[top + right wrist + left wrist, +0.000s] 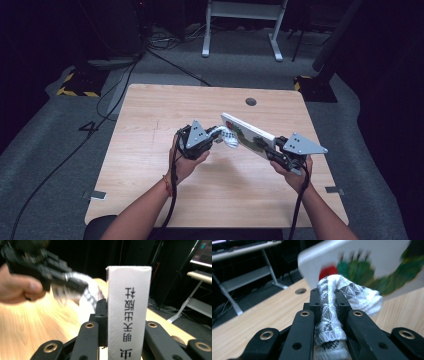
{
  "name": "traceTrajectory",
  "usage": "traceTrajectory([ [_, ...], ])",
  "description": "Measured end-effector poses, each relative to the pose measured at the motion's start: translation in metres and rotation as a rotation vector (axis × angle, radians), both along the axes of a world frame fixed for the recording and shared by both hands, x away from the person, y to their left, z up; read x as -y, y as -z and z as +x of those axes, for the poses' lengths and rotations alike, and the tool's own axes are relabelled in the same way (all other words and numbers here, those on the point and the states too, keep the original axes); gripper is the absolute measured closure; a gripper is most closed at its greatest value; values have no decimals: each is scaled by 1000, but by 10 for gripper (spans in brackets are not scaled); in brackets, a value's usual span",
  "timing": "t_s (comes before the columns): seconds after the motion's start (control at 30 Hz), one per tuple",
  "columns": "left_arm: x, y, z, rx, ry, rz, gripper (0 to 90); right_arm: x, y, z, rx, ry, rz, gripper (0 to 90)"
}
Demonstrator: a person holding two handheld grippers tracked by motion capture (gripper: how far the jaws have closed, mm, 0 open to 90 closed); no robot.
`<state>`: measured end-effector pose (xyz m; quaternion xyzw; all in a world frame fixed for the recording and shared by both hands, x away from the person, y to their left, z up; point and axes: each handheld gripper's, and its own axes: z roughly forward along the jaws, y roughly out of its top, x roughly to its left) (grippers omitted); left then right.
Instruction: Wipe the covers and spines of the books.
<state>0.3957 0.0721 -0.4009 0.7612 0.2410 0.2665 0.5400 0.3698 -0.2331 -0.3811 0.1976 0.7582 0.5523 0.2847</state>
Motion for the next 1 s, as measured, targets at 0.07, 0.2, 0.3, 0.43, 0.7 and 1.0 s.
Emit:
traceTrajectory([
  [0.07, -1, -8, -3, 27, 37, 5, 810, 0, 2, 1, -11, -3, -13, 756],
  [0.2, -2, -23, -9, 57, 79, -21, 810, -3, 4, 2, -20, -20, -34, 756],
  [0.3, 2, -39, -17, 83, 121, -46, 809, -8, 5, 2, -23, -32, -45, 755],
  [0.43, 13, -55, -20, 108, 138, -12, 809, -13, 6, 1, -22, -53, -56, 756],
  [0.7, 15, -70, -8, 89, 154, -44, 809, -19, 6, -5, 27, -79, -133, 755],
  [1.0, 17, -73, -6, 45, 201, 39, 811, -34, 6, -18, 108, -129, -226, 755],
])
